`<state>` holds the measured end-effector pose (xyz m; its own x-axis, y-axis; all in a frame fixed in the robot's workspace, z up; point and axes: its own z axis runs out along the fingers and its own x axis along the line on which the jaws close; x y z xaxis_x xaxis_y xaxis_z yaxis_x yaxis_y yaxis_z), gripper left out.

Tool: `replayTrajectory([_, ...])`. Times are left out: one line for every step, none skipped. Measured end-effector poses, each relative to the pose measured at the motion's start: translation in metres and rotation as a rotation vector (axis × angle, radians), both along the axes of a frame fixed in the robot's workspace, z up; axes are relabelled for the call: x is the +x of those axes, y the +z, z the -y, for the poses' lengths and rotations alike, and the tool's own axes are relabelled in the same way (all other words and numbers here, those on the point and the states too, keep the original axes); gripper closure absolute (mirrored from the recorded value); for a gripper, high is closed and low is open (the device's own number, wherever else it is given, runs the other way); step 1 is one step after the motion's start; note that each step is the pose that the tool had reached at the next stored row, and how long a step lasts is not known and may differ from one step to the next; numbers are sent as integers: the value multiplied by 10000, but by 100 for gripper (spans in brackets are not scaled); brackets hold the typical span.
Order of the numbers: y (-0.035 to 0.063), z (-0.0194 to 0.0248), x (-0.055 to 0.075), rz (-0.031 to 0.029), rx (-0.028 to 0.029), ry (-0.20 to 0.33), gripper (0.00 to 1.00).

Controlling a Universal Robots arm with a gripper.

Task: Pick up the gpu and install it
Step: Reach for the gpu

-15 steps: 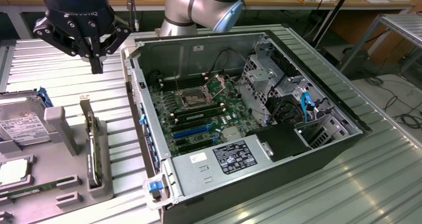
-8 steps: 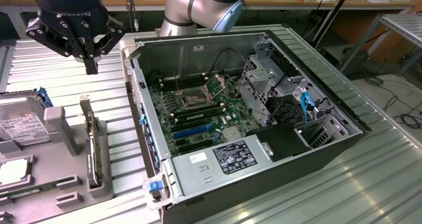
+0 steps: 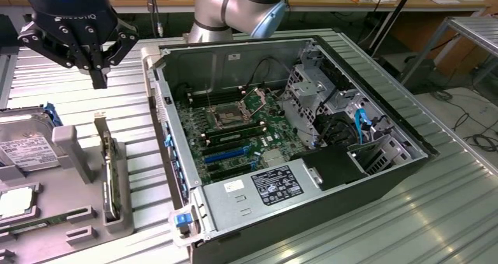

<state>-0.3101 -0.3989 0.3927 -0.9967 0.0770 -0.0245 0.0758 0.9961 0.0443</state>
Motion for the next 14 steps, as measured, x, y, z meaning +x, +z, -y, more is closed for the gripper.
replayTrajectory([-1, 0, -17, 1, 0, 0, 89])
replayTrajectory([-1, 0, -44, 0, 0, -1, 89])
replayTrajectory([-1, 0, -61, 0, 0, -1, 89])
replayTrajectory([-1, 0, -72, 0, 1, -1, 89])
replayTrajectory([-1, 0, -83, 0, 0, -1, 89])
replayTrajectory([-1, 0, -97, 0, 0, -1, 89])
replayTrajectory([-1, 0, -107, -1, 0, -1, 89])
replayTrajectory([-1, 0, -120, 0, 0, -1, 89])
replayTrajectory([-2, 0, -132, 0, 0, -2, 89])
replayTrajectory([-2, 0, -147, 0, 0, -2, 89])
replayTrajectory([-2, 0, -165, 0, 1, -3, 89])
replayTrajectory([-2, 0, -183, 0, 0, -2, 89])
replayTrajectory([-2, 0, -201, 0, 0, -2, 89])
replayTrajectory([-3, 0, -212, 0, 0, -3, 89])
